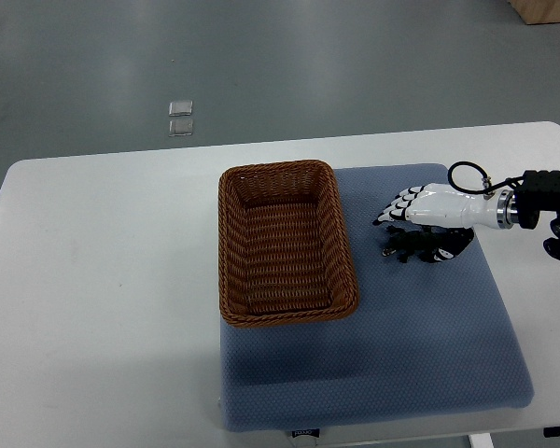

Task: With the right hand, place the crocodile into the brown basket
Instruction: 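Lower the right hand onto the crocodile and close the fingers around it, then lift the crocodile with the right hand and carry it over the basket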

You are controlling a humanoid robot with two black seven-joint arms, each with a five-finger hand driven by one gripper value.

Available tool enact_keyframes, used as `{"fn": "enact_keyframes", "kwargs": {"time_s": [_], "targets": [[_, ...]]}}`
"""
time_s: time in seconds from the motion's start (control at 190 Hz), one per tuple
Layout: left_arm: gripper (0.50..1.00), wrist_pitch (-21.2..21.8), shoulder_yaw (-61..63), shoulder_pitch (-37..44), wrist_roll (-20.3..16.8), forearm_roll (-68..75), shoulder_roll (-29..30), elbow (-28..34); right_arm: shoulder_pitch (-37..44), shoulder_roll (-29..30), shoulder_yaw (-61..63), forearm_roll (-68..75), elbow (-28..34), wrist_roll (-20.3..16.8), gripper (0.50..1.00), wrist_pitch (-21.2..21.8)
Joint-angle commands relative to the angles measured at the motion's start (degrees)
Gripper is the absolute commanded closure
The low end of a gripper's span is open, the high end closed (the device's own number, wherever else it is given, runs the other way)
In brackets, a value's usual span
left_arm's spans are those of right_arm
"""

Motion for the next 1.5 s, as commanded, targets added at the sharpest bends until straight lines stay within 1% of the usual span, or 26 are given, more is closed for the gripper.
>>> {"fn": "enact_keyframes", "kwargs": {"time_s": [0.0, 0.142, 0.174, 0.179, 0.189, 0.2, 0.221, 0.247, 0.352, 0.373, 0.379, 0.416, 0.452, 0.468, 0.473, 0.494, 0.531, 0.615, 0.705, 0.805, 0.899, 1.168, 1.336, 1.494], "targets": [[0.500, 0.00, 0.00, 0.00, 0.00, 0.00, 0.00, 0.00, 0.00, 0.39, 0.06, -0.06, -0.16, -0.63, 0.576, 0.00], [0.500, 0.00, 0.00, 0.00, 0.00, 0.00, 0.00, 0.00, 0.00, 0.57, 0.06, -0.06, -0.42, -0.80, 0.603, 0.00], [0.500, 0.00, 0.00, 0.00, 0.00, 0.00, 0.00, 0.00, 0.00, 0.57, 0.06, -0.06, -0.51, -0.80, 0.624, 0.09], [0.500, 0.00, 0.00, 0.00, 0.00, 0.00, 0.00, 0.00, 0.00, 0.57, 0.06, -0.06, -0.51, -0.80, 0.634, 0.09], [0.500, 0.00, 0.00, 0.00, 0.00, 0.00, 0.00, 0.00, 0.00, 0.57, 0.06, -0.06, -0.51, -0.80, 0.634, 0.09], [0.500, 0.00, 0.00, 0.00, 0.00, 0.00, 0.00, 0.00, 0.00, 0.57, 0.06, -0.06, -0.60, -0.80, 0.646, 0.09], [0.500, 0.00, 0.00, 0.00, 0.00, 0.00, 0.00, 0.00, 0.00, 0.57, 0.06, -0.06, -0.60, -0.80, 0.650, 0.18], [0.500, 0.00, 0.00, 0.00, 0.00, 0.00, 0.00, 0.00, 0.00, 0.57, 0.06, 0.03, -0.69, -0.89, 0.668, 0.35], [0.500, 0.00, 0.00, 0.00, 0.00, 0.00, 0.00, 0.00, 0.00, 0.92, 0.41, 0.46, -1.65, -0.98, 0.681, 0.61], [0.500, 0.00, 0.00, 0.00, 0.00, 0.00, 0.00, 0.00, 0.00, 1.01, 0.41, 0.55, -1.92, -0.89, 0.693, 0.70], [0.500, 0.00, 0.00, 0.00, 0.00, 0.00, 0.00, 0.00, 0.00, 1.09, 0.41, 0.55, -2.00, -0.98, 0.703, 0.70], [0.500, 0.00, 0.00, 0.00, 0.00, 0.00, 0.00, 0.00, 0.00, 1.09, 0.32, 0.64, -2.00, -0.89, 0.722, 0.70], [0.500, 0.00, 0.00, 0.00, 0.00, 0.00, 0.00, 0.00, 0.00, 1.09, 0.23, 0.73, -2.00, -0.89, 0.758, 0.70], [0.500, 0.00, 0.00, 0.00, 0.00, 0.00, 0.00, 0.00, 0.00, 1.09, 0.23, 0.82, -2.00, -0.89, 0.767, 0.70], [0.500, 0.00, 0.00, 0.00, 0.00, 0.00, 0.00, 0.00, 0.00, 1.09, 0.23, 0.82, -2.00, -0.89, 0.777, 0.70], [0.500, 0.00, 0.00, 0.00, 0.00, 0.00, 0.00, 0.00, 0.00, 1.09, 0.23, 0.82, -2.00, -0.89, 0.783, 0.70], [0.500, 0.00, 0.00, 0.00, 0.00, 0.00, 0.00, 0.00, 0.00, 1.09, 0.15, 0.82, -2.00, -0.89, 0.822, 0.79], [0.500, 0.00, 0.00, 0.00, 0.00, 0.00, 0.00, 0.00, 0.00, 1.09, 0.15, 0.90, -2.00, -0.89, 0.885, 0.97], [0.500, 0.00, 0.00, 0.00, 0.00, 0.00, 0.00, 0.00, 0.00, 1.09, 0.06, 0.90, -2.00, -0.80, 0.920, 0.97], [0.500, 0.00, 0.00, 0.00, 0.00, 0.00, 0.00, 0.00, 0.00, 1.01, 0.06, 0.90, -2.00, -0.80, 0.926, 0.97], [0.500, 0.00, 0.00, 0.00, 0.00, 0.00, 0.00, 0.00, 0.08, 0.92, 0.32, 0.99, -1.92, -0.72, 0.957, 0.88], [0.500, 0.00, 0.00, 0.00, 0.00, 0.00, 0.00, 0.00, 1.32, 0.13, 1.03, 1.26, -1.92, -0.28, 0.963, 0.88], [0.500, 0.00, 0.00, 0.00, 0.00, 0.00, 0.00, 0.00, 2.11, -0.93, 1.11, 5.12, -1.48, -0.10, 0.961, 1.23], [0.500, 0.00, 0.00, 0.00, 0.00, 0.00, 0.00, 0.00, 2.63, -1.10, 1.20, 5.56, -1.39, -0.01, 0.961, 1.58]]}}
